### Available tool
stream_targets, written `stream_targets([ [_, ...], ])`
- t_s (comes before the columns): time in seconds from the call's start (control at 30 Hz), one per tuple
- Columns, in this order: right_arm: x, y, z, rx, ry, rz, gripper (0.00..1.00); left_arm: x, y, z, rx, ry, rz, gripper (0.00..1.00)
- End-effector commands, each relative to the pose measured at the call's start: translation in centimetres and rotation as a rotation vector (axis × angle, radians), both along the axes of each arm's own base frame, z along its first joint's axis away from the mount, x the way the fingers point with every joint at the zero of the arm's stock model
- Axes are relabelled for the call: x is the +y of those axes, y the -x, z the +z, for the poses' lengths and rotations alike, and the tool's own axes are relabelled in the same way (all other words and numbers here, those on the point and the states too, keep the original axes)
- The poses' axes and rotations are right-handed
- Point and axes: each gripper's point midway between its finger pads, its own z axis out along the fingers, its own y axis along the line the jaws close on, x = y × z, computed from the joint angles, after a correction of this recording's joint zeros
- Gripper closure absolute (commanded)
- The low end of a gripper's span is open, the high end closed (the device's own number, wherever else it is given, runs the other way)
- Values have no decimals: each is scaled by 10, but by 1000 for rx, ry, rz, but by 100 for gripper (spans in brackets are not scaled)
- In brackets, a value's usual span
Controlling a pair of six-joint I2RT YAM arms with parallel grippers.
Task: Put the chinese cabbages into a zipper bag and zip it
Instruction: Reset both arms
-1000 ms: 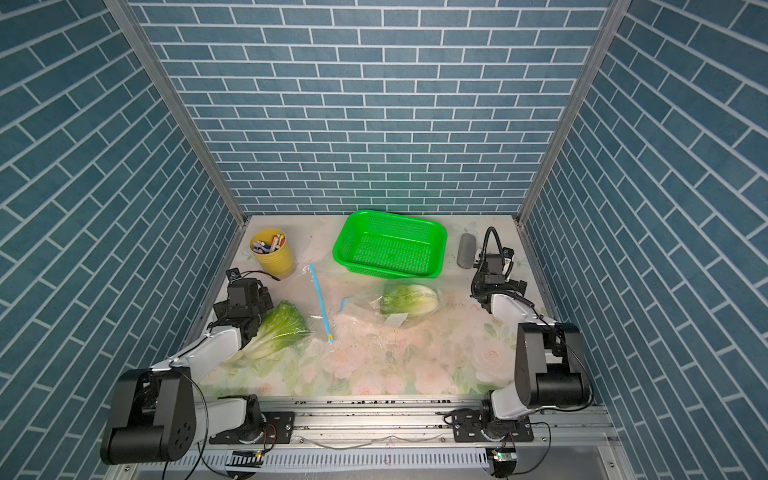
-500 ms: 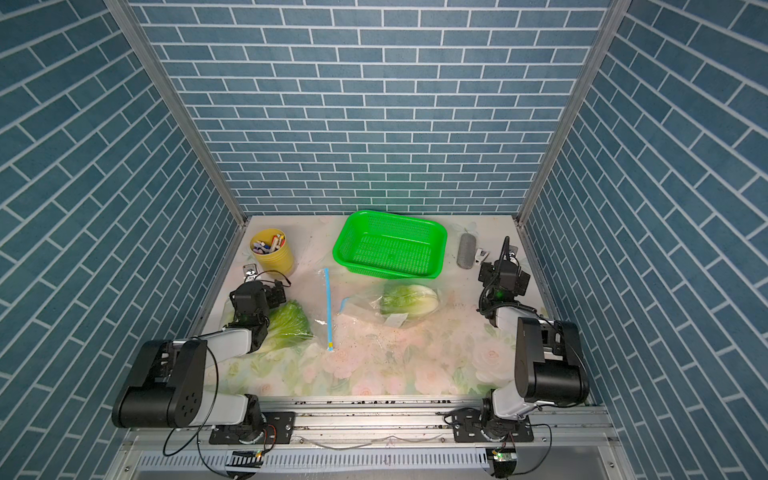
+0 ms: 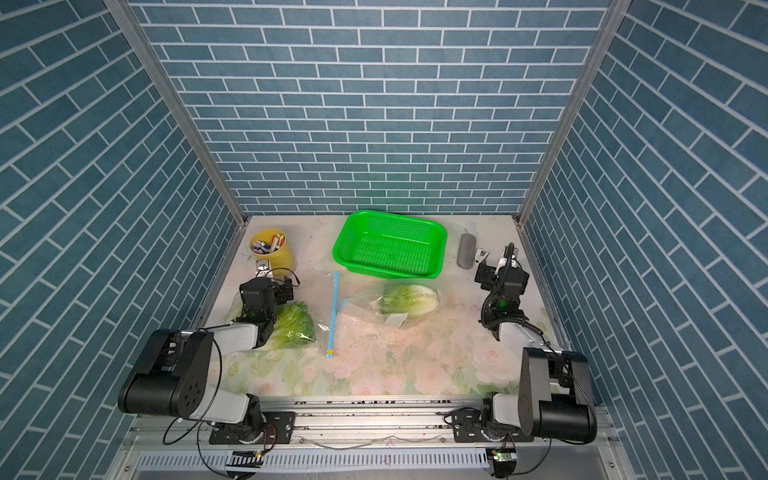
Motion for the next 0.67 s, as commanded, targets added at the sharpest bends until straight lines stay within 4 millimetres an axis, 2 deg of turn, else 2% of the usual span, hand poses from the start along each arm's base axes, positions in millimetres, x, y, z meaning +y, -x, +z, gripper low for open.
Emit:
stream_targets([
  [0.0,1,8,-16,67,1,5,1,0,-2,-1,12,2,-6,1],
  [0.1,-9,18,-27,77,17,-51,1,0,-2,-1,11,0,-5,1],
  [0.17,-3,17,-33,76,17,-13,1,0,-3,0,10,1,-5,1],
  [0.33,11,10,-62,82,18,77,1,0,-2,-1,12,1,-7,1],
  [0.5,21,7,-73,79,22,137,1,0,-3,-1,15,2,-6,1],
  [0.63,16,5,-76,104,-2,124,1,-1,-2,0,5,3,-17,0],
])
